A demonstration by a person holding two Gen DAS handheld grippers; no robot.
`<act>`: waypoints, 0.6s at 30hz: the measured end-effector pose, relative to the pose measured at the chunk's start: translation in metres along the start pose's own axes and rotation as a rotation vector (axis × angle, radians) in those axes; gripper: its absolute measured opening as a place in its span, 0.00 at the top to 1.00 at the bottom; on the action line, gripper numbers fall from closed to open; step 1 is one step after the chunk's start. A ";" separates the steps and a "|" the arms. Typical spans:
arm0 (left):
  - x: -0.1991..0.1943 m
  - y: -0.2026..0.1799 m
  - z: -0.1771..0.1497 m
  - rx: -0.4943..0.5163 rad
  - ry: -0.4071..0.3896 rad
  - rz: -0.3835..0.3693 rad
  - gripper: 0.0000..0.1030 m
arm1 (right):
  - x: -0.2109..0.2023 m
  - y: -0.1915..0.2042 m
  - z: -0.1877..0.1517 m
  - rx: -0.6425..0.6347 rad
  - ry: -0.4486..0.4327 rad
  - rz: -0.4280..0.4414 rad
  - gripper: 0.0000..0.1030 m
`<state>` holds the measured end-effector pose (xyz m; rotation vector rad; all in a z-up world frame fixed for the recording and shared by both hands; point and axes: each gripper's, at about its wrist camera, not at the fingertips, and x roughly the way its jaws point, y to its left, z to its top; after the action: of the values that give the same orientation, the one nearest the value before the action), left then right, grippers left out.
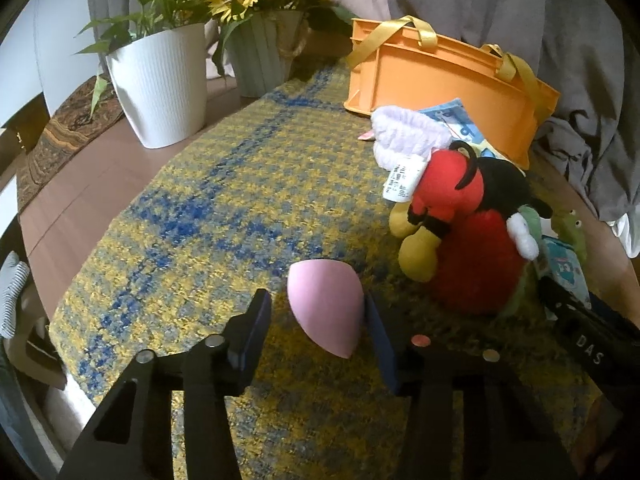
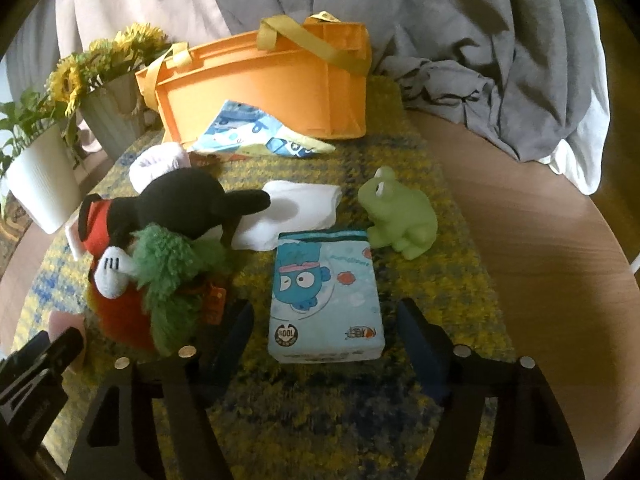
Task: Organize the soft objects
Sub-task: 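Close left gripper on the pink sponge while right gripper grasps the tissue pack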
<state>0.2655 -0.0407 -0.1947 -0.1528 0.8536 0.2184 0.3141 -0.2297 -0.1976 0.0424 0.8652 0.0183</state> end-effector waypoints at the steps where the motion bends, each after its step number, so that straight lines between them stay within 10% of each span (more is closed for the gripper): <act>1: 0.000 -0.001 0.000 0.005 -0.002 -0.004 0.61 | 0.002 -0.001 0.000 0.004 0.009 0.006 0.38; 18: -0.012 0.000 0.011 0.099 -0.024 -0.078 0.65 | -0.026 0.005 -0.002 0.006 -0.053 -0.009 0.48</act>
<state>0.2659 -0.0399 -0.1780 -0.0911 0.8311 0.1043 0.2957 -0.2260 -0.1784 0.0448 0.8122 0.0059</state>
